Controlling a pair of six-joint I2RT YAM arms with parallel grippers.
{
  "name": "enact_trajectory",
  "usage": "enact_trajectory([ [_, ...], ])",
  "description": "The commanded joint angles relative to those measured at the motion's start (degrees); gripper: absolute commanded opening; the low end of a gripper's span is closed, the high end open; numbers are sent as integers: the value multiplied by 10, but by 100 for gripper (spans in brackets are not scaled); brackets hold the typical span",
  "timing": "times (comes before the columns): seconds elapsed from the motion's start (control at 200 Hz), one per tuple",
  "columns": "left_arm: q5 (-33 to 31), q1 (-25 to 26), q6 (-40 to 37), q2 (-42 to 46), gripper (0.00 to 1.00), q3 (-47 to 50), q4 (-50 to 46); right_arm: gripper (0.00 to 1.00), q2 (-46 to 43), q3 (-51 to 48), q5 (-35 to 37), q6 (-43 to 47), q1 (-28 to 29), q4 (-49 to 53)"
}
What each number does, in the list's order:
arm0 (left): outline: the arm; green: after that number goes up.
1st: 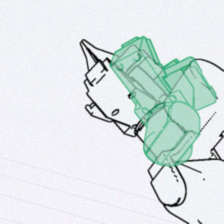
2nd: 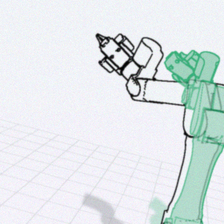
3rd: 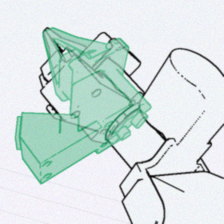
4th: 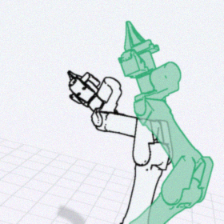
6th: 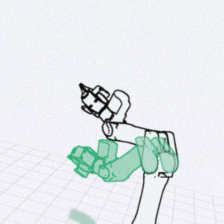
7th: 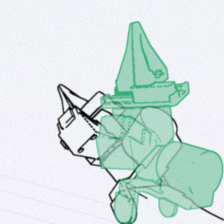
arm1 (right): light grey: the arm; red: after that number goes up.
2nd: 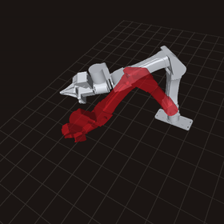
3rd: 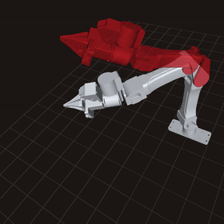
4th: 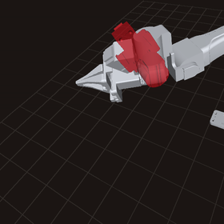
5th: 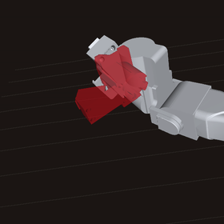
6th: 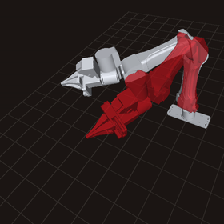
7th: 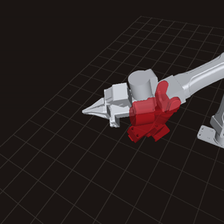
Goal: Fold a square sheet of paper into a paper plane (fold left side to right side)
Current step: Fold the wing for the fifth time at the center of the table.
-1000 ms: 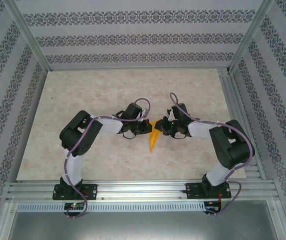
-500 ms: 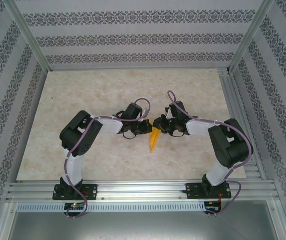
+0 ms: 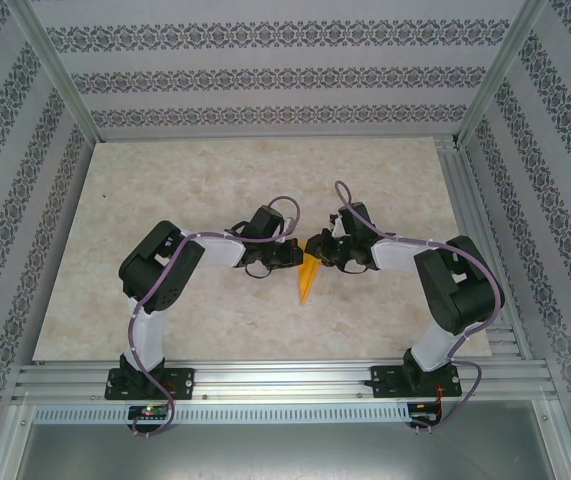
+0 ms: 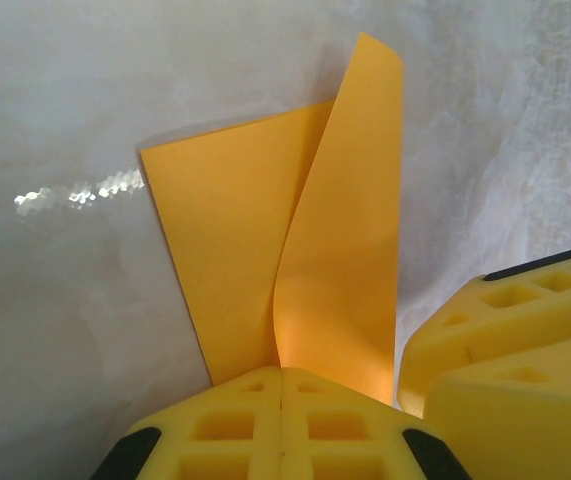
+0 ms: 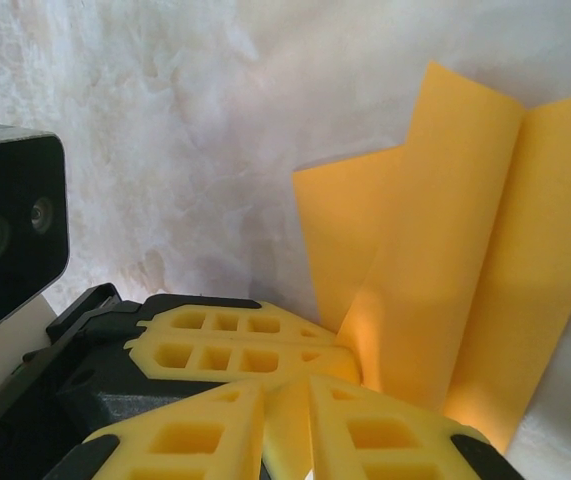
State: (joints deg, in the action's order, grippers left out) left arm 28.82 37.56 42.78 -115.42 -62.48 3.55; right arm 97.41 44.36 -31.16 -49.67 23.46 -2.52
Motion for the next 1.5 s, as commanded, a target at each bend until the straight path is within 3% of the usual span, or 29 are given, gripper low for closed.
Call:
enact_trajectory([
  [0.0, -8, 8, -14, -17, 1, 1, -5, 18, 23, -20, 29, -6, -3, -11],
  [0.305, -9, 9, -13, -16, 1, 2, -5, 12, 24, -31, 24, -8, -12, -22],
  [0.619, -11, 10, -13, -14, 1, 2, -6, 14, -20, -49, 10, -24, -27, -48],
  [0.934, -11, 10, -14, -14, 1, 2, -7, 14, 2, -30, 6, -23, -9, -49],
  [1.499, -11, 11, -16, -14, 1, -2, -11, 14, -2, -15, 60, 33, -7, 67],
])
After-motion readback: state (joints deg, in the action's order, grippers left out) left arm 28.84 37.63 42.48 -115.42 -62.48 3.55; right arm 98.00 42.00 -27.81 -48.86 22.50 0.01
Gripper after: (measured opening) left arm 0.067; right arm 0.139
